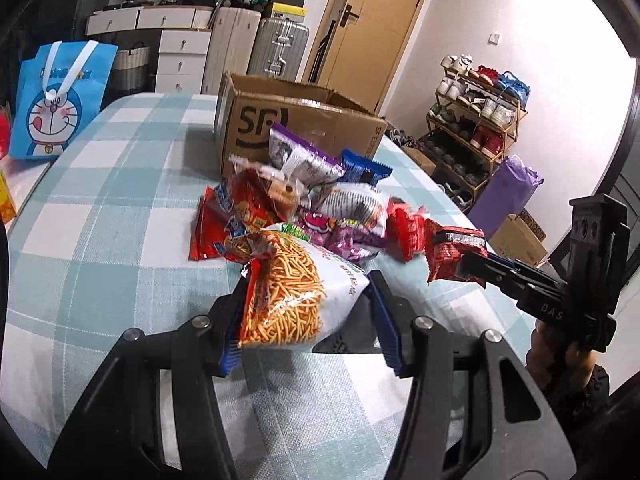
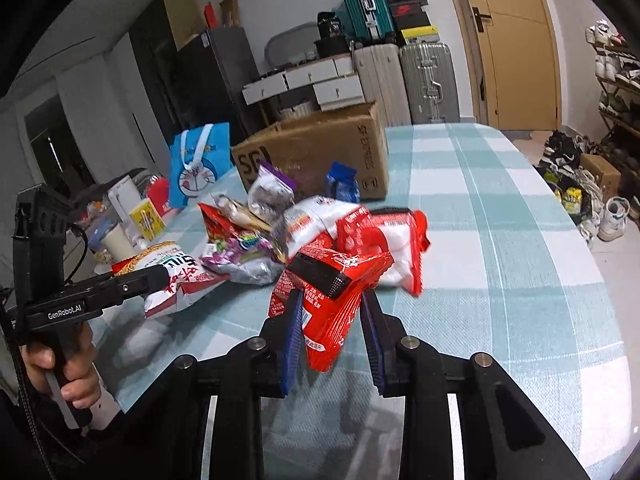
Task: Organize snacks
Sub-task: 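Carry noodle bag in left gripper while right gripper carries wafer pack into box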
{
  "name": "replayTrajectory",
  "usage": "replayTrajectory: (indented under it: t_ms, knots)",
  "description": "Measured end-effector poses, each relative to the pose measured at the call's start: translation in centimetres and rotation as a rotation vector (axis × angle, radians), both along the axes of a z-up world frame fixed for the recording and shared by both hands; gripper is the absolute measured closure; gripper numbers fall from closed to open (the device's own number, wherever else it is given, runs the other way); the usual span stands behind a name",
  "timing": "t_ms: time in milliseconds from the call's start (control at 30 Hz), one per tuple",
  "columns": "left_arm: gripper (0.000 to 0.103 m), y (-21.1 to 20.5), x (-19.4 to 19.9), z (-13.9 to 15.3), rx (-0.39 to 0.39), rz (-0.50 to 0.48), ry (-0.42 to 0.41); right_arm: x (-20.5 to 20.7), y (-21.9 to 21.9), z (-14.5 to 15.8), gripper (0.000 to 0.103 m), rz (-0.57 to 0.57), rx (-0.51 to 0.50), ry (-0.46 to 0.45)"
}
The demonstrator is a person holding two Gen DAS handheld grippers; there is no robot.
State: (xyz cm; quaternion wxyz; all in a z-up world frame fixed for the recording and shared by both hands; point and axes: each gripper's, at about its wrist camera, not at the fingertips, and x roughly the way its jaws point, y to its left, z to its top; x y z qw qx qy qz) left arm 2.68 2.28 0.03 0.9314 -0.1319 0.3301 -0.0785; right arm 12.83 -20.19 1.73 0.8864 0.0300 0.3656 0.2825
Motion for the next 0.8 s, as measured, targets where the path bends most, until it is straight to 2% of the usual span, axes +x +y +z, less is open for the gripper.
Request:
replayTrajectory:
  t_ms: [267,467,800]
  knots:
    - [0.052,0.4,-0.3,1.4,0.009,0.005,-0.027,0.3,0.2,1.8,0.075,-0.003,0.038,-0.048]
    - [0.052,0.9,-0.7,1.9,-0.004,0.017,-0.033,0.6,0.1,2.2,0.075,-0.014,0.048,-0.058]
    - [0.052,1.3,-0.9,4.3,0.002,0.032,-0.087,1.1,0.2,3.0,0.075,-0.023,0.069,-0.07]
